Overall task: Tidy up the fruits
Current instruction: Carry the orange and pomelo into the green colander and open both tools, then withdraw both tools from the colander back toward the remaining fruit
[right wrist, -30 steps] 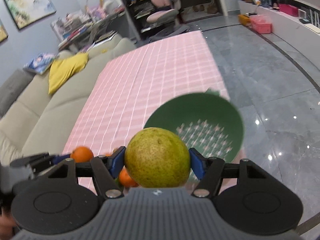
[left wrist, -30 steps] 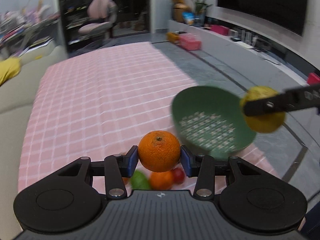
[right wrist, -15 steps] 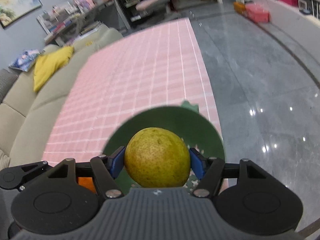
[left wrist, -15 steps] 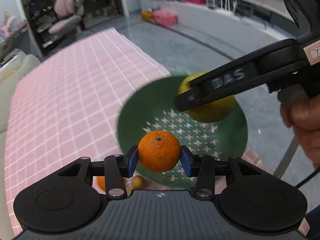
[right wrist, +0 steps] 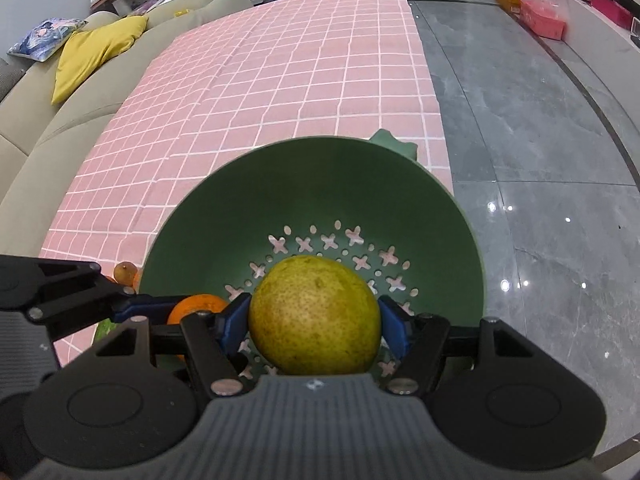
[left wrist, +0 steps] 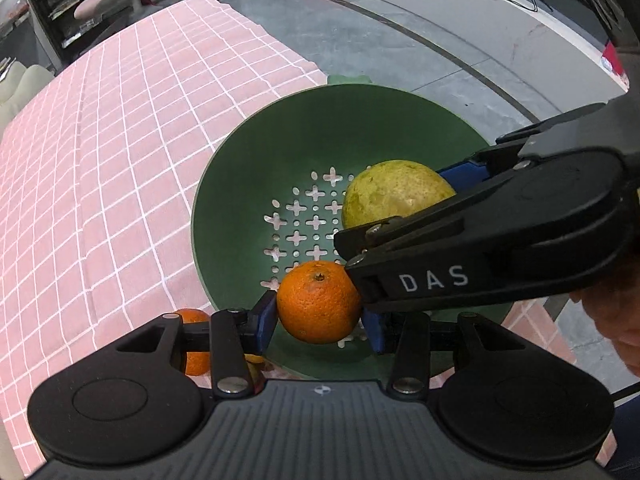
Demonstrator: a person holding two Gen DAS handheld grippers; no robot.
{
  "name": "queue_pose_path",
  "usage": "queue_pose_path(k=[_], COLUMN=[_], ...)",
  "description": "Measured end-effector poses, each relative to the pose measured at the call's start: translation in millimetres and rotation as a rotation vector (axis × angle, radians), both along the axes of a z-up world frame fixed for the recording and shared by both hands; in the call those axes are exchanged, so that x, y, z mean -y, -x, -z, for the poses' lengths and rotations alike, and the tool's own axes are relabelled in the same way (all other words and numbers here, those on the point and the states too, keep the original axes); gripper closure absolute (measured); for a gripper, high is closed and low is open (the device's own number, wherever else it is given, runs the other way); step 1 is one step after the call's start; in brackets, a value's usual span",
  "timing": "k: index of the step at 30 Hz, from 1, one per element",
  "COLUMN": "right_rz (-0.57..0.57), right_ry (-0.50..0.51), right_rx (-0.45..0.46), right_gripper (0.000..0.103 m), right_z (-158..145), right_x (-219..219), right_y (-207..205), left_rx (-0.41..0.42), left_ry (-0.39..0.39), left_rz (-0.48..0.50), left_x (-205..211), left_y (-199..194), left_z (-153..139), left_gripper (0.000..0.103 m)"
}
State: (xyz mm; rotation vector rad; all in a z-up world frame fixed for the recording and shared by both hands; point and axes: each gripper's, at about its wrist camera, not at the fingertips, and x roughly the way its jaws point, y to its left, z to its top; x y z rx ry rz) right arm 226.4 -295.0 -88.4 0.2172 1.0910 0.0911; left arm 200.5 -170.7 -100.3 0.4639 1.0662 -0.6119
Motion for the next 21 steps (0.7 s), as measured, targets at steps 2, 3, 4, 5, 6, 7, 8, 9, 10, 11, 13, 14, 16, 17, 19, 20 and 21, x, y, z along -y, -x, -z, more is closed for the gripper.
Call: queue_pose_path(k=[2, 3, 4, 5, 6, 7, 8, 9, 10, 11, 13, 14, 16, 17, 19, 20, 21], right_rz=[-0.001, -0.001, -0.003, -0.004, -0.005, -0.007, -0.009, -0.011, -0.012, 0.001, 0.026, 0.039, 0.058, 0.067, 0.082, 0.093, 0.101], right_ry=[0.009, 0.016, 0.024, 0.031, 0.037, 0.047, 0.052, 0.058, 0.067, 0.062, 0.034, 0.024, 0.009, 0.003, -0.013, -0.023, -0.031], right_rx=[-0.002, -0.003, -0.004, -0.005, -0.005, -0.003, -0.007, -0.012, -0.002, 0.009, 0.024, 0.039, 0.085, 0.110, 0.152, 0.173, 0.185], right_gripper=[0.039, 0.039, 0.039, 0.038, 0.038, 0.038, 0.038, 0.036, 0.033, 0.033, 0.034, 0.034, 0.034, 0.034, 0.034, 0.034, 0.034], right_z=[0.5, 0.7, 0.9, 2.6, 3.1, 3.1, 4.1, 4.5, 3.6, 1.6, -3.5, -6.7, -17.5, -23.6, -33.5, -38.4, -41.7], right_x=[1.7, 1.3, 1.2, 0.0, -2.1, -3.2, -3.9, -4.2, -4.4, -2.1, 4.9, 7.8, 13.5, 16.1, 20.3, 22.9, 24.7], right_y=[-2.7, -4.0, -4.5, -6.5, -5.8, -6.3, -7.3, -6.8, -5.8, -5.1, -4.2, -3.4, 0.2, 2.4, 6.5, 9.4, 11.7], left_rx=[-0.004, -0.007, -0.006, -0.001, 0.008, 0.017, 0.024, 0.029, 0.028, 0.026, 0.024, 0.024, 0.022, 0.022, 0.015, 0.013, 0.017], left_ry=[0.014, 0.021, 0.026, 0.032, 0.037, 0.040, 0.047, 0.058, 0.068, 0.078, 0.112, 0.138, 0.187, 0.220, 0.292, 0.321, 0.342], left_rz=[-0.008, -0.013, -0.018, -0.021, -0.027, -0.035, -0.043, -0.049, -0.057, -0.065, -0.089, -0.106, -0.167, -0.203, -0.276, -0.309, -0.343], left_x=[0.2, 0.4, -0.3, 0.1, -0.3, 0.4, -0.5, -1.4, -3.3, -3.0, -11.2, -17.0, -32.9, -43.2, -66.2, -77.0, -88.6], left_y=[2.2, 2.9, 0.5, 0.5, 0.9, -0.1, 0.2, 1.0, 1.8, 1.6, 5.6, 7.7, 13.7, 17.6, 26.0, 31.9, 38.6], left_z=[-1.7, -2.1, -3.5, -5.6, -7.2, -10.3, -12.1, -14.2, -16.4, -18.7, -26.1, -30.8, -45.1, -51.8, -62.6, -68.3, -72.8], left_gripper=[0.047, 0.047, 0.043, 0.036, 0.033, 0.024, 0.021, 0.021, 0.021, 0.021, 0.021, 0.021, 0.021, 0.021, 0.021, 0.021, 0.021])
